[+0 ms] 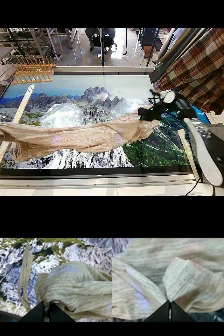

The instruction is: Fold the clothes and pants, and hang the long-sleeved shirts on hangers.

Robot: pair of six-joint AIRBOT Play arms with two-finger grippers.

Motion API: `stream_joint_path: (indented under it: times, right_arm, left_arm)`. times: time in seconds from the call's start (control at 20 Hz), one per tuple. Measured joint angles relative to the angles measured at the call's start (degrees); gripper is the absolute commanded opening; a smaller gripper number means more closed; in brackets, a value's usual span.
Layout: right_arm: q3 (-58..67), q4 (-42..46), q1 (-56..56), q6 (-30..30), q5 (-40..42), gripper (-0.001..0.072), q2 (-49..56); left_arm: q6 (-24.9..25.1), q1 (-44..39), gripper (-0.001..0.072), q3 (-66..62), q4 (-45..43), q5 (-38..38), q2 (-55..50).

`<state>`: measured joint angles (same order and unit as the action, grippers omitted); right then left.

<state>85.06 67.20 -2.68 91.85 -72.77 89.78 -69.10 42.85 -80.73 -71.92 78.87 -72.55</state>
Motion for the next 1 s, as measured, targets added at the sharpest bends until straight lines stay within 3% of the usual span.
stream_joint_path:
  times: [0.2, 0.35, 0.7, 0.9, 1.0]
  right_arm:
    - [3.61, 1.66, 2.32, -2.67, 1.05, 0.0012, -8.57]
    - [7.87, 3.39, 4.57, -3.89, 3.34, 0.0012, -16.76]
    - [23.21, 10.71, 7.93, -5.64, 7.85, 0.0012, -34.67]
    - [30.53, 16.24, 8.28, -6.29, 9.86, 0.0012, -41.11]
    - [32.2, 17.75, 8.35, -6.93, 10.34, 0.0012, -43.1]
  left_arm:
    - [-0.31, 0.5, 0.0022, -1.09, 8.0, -1.51, 2.78]
    - [-0.48, 3.54, 0.0021, -5.01, 21.44, -5.18, 6.14]
    - [-1.18, 23.67, 0.0021, -14.69, 75.8, -19.8, 14.73]
    - [-1.16, 39.47, 0.0021, -17.25, 106.05, -23.08, 15.82]
    - [-1.03, 46.1, 0.0021, -17.7, 115.67, -23.3, 15.76]
